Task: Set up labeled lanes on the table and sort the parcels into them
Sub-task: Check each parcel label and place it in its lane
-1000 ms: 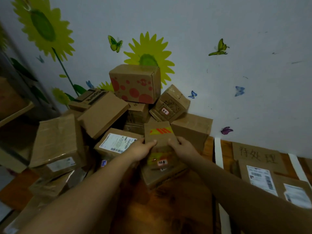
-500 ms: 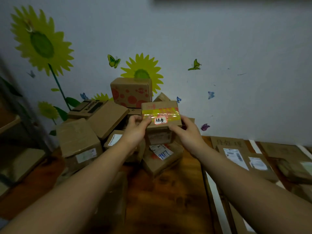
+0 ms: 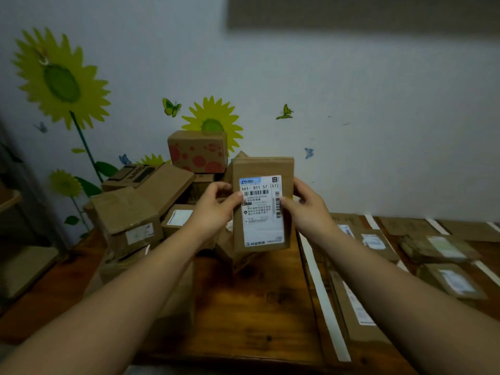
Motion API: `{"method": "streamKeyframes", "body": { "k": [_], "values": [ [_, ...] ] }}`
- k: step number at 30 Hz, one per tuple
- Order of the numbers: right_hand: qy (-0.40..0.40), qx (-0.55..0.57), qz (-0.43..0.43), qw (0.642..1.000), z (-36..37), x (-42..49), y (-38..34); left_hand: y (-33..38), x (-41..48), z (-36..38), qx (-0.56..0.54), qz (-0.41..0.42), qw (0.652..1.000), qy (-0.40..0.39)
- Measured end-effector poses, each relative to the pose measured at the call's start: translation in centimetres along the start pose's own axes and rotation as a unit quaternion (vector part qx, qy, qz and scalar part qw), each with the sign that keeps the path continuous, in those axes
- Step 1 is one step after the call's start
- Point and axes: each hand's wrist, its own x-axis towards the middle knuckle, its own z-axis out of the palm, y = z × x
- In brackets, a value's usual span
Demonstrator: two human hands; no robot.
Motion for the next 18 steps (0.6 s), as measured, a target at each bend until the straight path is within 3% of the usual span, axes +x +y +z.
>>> {"method": "streamKeyframes", "body": {
  "k": [8, 18],
  "values": [
    [0.038, 0.1, -0.014, 0.994, -8.9, -2.8, -2.3, 4.1, -3.0, 6.2, -0.145, 0.078, 0.983, -0.075],
    [-0.017, 0.032, -0.08, 0.996, -20.3, -7.7, -1.9, 7.5, -7.1, 16.6, -0.193, 0.104, 0.974, -0.058]
  ]
}}
